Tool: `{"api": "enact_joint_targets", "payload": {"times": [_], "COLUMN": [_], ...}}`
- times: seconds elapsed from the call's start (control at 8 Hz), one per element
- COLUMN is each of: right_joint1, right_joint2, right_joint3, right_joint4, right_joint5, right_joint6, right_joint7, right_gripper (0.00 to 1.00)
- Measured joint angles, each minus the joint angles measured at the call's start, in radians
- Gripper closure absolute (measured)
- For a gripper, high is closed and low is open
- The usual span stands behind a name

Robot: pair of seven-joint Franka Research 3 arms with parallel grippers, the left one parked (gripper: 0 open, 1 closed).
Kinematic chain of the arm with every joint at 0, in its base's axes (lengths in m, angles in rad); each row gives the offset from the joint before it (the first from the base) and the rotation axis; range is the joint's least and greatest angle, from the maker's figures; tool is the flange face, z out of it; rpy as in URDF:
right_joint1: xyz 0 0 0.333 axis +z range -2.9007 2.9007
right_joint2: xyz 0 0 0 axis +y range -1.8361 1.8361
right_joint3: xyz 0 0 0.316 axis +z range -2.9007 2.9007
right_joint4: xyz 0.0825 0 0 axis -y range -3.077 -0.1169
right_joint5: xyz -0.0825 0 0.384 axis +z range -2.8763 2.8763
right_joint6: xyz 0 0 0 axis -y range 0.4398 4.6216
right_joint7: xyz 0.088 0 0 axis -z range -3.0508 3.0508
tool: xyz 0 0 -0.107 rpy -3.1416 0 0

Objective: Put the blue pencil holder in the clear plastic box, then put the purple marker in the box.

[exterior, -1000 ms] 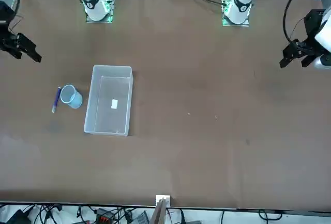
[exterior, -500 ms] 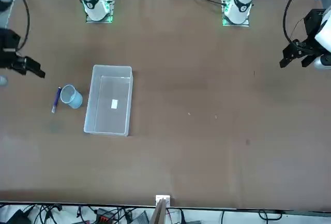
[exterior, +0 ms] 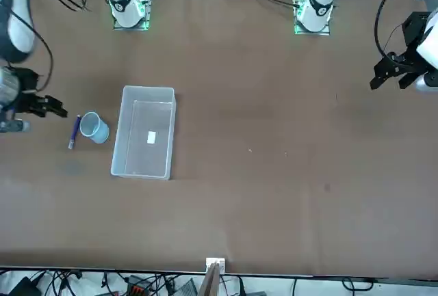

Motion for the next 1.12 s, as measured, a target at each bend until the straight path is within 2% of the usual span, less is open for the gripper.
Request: {"api": "enact_joint_targets", "payload": {"times": [0.38, 0.75, 1.12], "right_joint1": [-0.002, -0.028, -0.045], "right_joint2": [0.007, 0.045, 0.09], "right_joint3": [0.001, 0.0, 0.0], "right_joint4": [-0.158, -0.201, -0.206], "right_joint5": [0.0, 0.0, 0.0], "right_joint6": [0.189, 0.281, 0.327], "right_joint7": [0.0, -0.035, -0.042], "right_gripper": [0.05, 0.11, 0.22]}}
